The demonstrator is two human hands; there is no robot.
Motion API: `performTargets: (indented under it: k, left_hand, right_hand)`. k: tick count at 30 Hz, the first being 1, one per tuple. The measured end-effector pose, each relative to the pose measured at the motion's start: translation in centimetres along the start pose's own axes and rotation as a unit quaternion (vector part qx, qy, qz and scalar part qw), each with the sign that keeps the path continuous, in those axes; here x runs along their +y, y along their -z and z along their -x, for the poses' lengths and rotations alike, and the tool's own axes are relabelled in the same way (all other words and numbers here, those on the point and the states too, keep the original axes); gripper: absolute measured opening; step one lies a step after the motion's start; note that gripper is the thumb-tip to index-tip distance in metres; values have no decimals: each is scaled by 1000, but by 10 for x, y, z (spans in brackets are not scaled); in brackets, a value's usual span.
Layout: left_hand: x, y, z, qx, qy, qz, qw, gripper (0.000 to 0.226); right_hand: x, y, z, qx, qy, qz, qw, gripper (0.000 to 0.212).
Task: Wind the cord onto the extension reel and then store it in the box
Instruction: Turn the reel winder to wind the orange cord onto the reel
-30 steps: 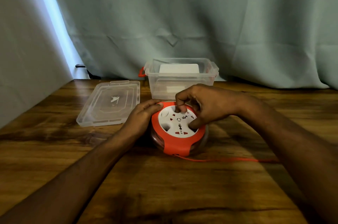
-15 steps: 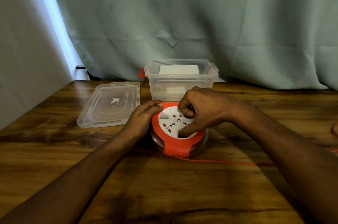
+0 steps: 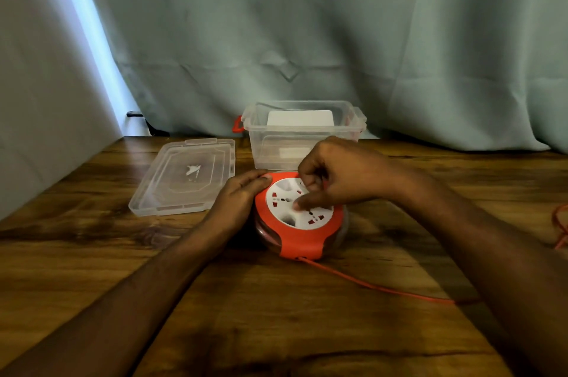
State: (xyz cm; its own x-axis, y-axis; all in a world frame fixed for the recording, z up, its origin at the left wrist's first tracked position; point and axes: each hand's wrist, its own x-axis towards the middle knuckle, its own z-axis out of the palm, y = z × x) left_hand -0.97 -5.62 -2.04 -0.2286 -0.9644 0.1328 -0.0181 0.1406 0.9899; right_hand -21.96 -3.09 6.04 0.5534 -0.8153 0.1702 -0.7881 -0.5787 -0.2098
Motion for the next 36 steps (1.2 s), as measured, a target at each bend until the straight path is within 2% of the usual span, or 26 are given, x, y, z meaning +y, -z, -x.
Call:
performTargets:
  k: [2,5,19,31,36]
  left_hand:
    - [-1,0,0,-1,2,-2,1000,22]
    - [-1,0,-1,-10,2,-10,1000,23]
    - [0,2,1,-34,15,-14,999,23]
    - [0,3,1,-31,15,-1,999,24]
    - [-1,1,1,-30,2,-4,1000,22]
  right_hand:
    - [6,10,2,-26,5,-55,998,20]
    - [10,13,4,-81,-6,-96,992,40]
    - [10,4,2,-108,-4,-141,984,77]
    - [-1,2,4,-79,6,-74,994,58]
    - [-6,-7,2,-57,-23,-28,998,47]
